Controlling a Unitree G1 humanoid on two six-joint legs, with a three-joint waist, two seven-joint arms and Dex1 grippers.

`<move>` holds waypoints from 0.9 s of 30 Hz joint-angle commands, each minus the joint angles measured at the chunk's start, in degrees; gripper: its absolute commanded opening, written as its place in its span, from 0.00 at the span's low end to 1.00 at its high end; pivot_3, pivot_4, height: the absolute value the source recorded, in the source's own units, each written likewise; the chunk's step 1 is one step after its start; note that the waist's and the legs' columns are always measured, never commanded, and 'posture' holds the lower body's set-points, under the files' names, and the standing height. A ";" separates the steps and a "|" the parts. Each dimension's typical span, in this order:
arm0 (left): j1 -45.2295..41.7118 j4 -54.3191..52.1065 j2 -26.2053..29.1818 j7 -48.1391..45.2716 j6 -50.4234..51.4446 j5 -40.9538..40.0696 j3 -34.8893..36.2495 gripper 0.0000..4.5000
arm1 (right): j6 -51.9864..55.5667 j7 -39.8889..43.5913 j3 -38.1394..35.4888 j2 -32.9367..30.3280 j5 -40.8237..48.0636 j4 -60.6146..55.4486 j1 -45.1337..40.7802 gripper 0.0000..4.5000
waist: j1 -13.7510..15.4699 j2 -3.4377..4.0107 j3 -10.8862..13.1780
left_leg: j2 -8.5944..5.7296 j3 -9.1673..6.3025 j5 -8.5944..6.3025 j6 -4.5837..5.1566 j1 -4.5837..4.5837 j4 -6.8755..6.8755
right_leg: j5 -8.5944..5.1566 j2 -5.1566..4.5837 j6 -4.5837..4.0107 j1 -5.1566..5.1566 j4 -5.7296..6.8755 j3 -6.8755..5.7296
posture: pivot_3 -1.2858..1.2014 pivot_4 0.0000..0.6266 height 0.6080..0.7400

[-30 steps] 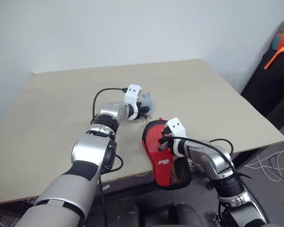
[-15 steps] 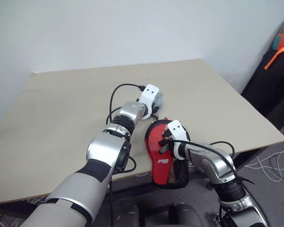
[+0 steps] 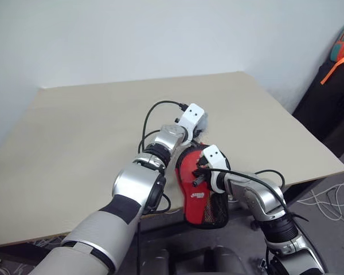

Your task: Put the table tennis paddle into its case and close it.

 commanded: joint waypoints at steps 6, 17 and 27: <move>0.79 -2.65 -4.79 -2.37 -7.72 2.19 -1.72 0.14 | 1.91 0.26 0.65 -0.80 -0.53 1.82 0.04 0.00 | 0.03 0.00 0.00 | 0.00 -0.01 -0.01 0.01 0.00 0.01 | 0.00 0.00 0.00 0.00 0.00 0.00 | 0.52 0.00 0.88; 1.60 -2.70 -7.81 1.00 -11.76 5.26 -3.93 0.14 | 1.94 -0.52 0.53 -0.84 -1.05 1.76 0.41 0.00 | 0.09 0.01 0.00 | 0.01 -0.22 -0.08 0.13 0.00 0.16 | -0.02 -0.15 0.02 0.17 -0.04 -0.20 | 0.52 0.00 0.88; 1.87 -2.60 -5.52 0.26 -10.45 4.24 -2.16 0.53 | 0.68 -0.06 0.07 -0.72 -0.95 1.83 0.08 0.00 | 0.02 0.01 0.00 | 0.03 -0.28 -0.13 0.22 0.00 0.24 | -0.04 -0.26 0.06 0.23 -0.03 -0.26 | 0.52 0.00 0.88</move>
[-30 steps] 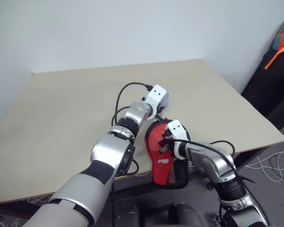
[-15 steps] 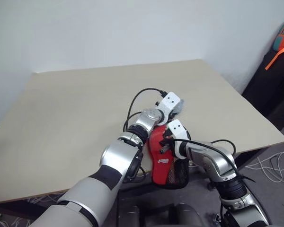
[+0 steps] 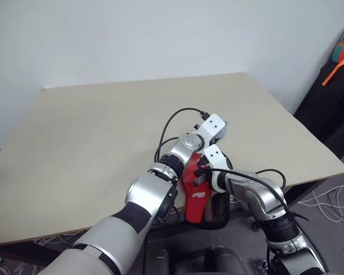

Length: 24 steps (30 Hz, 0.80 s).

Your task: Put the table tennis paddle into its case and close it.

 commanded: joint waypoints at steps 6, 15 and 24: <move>-0.60 -3.06 2.37 -8.19 -1.01 -1.21 0.86 0.68 | -2.18 3.03 0.63 -0.44 0.91 -0.38 0.18 0.00 | -0.07 0.00 0.00 | 0.00 0.01 -0.01 0.00 0.00 0.00 | 0.00 0.00 0.00 -0.01 0.00 -0.01 | 0.52 0.00 0.88; 0.10 -4.53 5.36 -16.99 0.00 -5.03 3.95 0.68 | -6.51 8.73 -1.05 -3.31 2.89 -3.98 0.03 0.00 | -0.06 0.01 0.01 | 0.02 0.00 -0.01 0.02 -0.12 0.03 | 0.00 0.00 0.00 -0.10 0.01 0.00 | 0.52 0.00 0.88; 1.98 -7.85 8.09 -29.04 -0.07 -8.38 4.62 0.81 | -8.18 8.57 -1.15 -4.25 1.77 -0.96 -1.07 0.00 | -0.06 0.01 0.01 | 0.00 0.01 -0.02 0.03 -0.28 0.11 | 0.00 0.02 0.00 -0.22 0.02 -0.01 | 0.52 0.00 0.88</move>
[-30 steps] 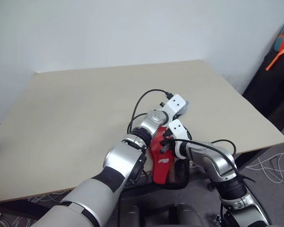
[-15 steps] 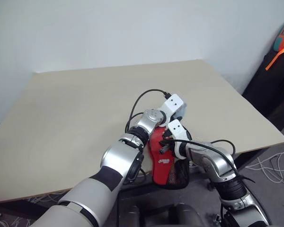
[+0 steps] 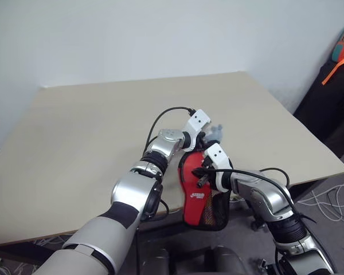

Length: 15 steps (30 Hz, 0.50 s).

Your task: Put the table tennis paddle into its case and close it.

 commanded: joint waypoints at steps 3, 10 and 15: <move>0.34 -4.36 1.25 -7.97 0.13 -1.86 -0.43 0.99 | -1.73 -0.12 -1.25 0.06 -0.32 -0.22 -2.12 0.00 | -0.03 0.01 -0.01 | -0.03 0.00 0.01 0.02 -0.21 0.11 | 0.01 0.04 0.00 -0.16 0.05 0.00 | 0.52 0.00 0.88; 0.71 -6.04 3.90 -11.04 1.63 -3.41 0.35 0.99 | -3.25 1.28 -2.12 -0.60 0.14 -0.11 -2.59 0.00 | -0.04 0.01 -0.01 | 0.00 0.08 0.12 0.22 -0.57 0.32 | 0.05 0.22 -0.04 -0.49 0.15 0.08 | 0.52 0.00 0.88; 0.01 -8.13 7.67 -16.51 5.22 -6.97 2.68 0.99 | -4.89 2.93 -5.23 -0.45 2.14 -1.52 -3.20 0.00 | -0.04 0.01 0.00 | 0.01 0.08 0.11 0.21 -0.58 0.33 | 0.05 0.23 -0.04 -0.50 0.14 0.09 | 0.52 0.00 0.88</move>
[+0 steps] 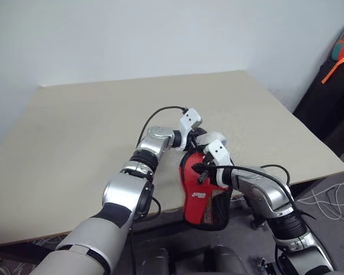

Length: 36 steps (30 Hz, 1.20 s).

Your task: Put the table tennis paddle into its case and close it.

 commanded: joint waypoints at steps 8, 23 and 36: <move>1.68 -10.44 10.84 -11.05 5.39 -4.74 1.73 0.99 | -3.45 2.60 -10.05 -0.15 6.34 -2.93 -4.56 0.00 | -0.04 0.01 0.01 | 0.05 0.08 0.00 -0.02 0.01 0.01 | 0.00 0.05 -0.01 -0.04 0.03 0.07 | 0.52 0.00 0.88; 28.88 -58.49 13.81 -15.23 22.31 -7.69 -12.40 1.00 | -5.05 -0.56 -15.34 -2.77 5.57 6.38 -11.96 0.60 | -0.03 0.08 -0.02 | 0.08 0.36 0.10 -0.46 0.05 0.04 | 0.01 0.03 -0.01 -0.09 0.09 0.27 | 0.52 0.00 0.88; 25.73 -46.27 7.67 0.52 20.70 -2.52 -17.45 1.00 | -3.98 -3.98 -14.86 -2.33 3.16 9.71 -12.00 0.60 | 0.02 0.12 -0.03 | 0.07 0.39 0.18 -0.31 0.08 0.05 | 0.02 0.05 -0.01 -0.06 0.09 0.30 | 0.52 0.00 0.88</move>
